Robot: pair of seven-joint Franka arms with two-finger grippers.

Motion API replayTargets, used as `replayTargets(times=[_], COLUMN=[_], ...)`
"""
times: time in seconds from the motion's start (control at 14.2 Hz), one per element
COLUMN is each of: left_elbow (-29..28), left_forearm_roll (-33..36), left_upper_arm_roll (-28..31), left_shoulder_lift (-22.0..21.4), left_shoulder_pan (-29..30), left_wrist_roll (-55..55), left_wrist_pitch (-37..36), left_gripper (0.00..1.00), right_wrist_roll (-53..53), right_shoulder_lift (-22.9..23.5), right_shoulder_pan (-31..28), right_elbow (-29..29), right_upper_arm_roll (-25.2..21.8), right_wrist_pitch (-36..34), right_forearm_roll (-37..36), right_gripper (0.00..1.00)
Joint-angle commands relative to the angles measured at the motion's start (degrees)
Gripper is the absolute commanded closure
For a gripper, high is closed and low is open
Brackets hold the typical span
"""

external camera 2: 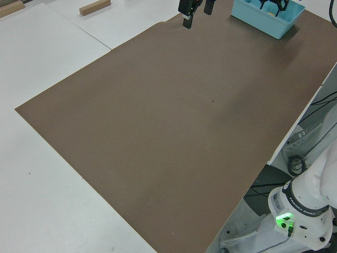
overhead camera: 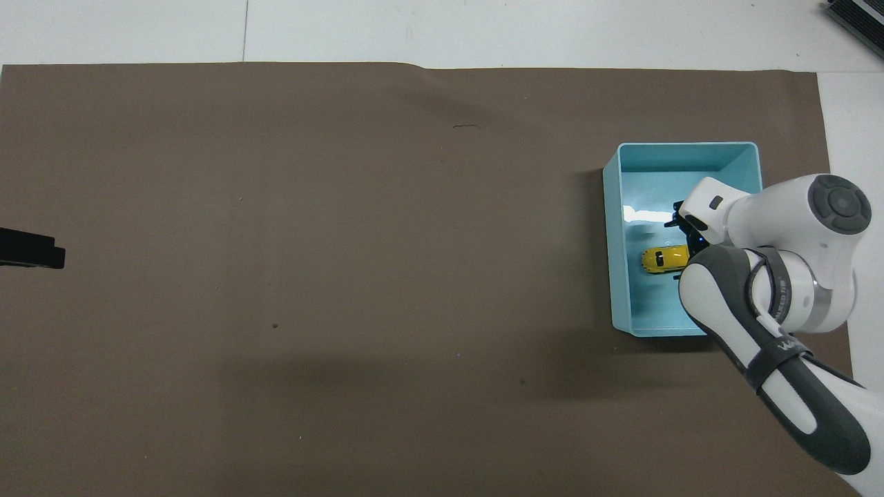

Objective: Wind up and store yellow beetle car

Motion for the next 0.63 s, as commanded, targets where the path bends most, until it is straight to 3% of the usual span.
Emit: replayTargets(times=[0.0,0.56], left_elbow=[0.3,0.3], left_forearm_roll=[-0.5,-0.5], left_upper_arm_roll=[0.6,0.6], left_shoulder_lift=[-0.6,-0.6], left_shoulder_pan=[-0.6,-0.6], left_wrist_roll=[-0.6,-0.6], left_wrist_pitch=[-1.2,-1.2], left_gripper=[0.00,0.00], right_wrist_roll=[-0.5,-0.5], right_shoulder_lift=[-0.9,-3.8], right_shoulder_pan=[-0.4,-0.9], right_elbow=[2.4,6.7], right_upper_arm_roll=[0.4,0.3], right_wrist_pitch=[-4.1,-11.1], right_forearm_roll=[-0.2,-0.2], right_gripper=[0.00,0.00])
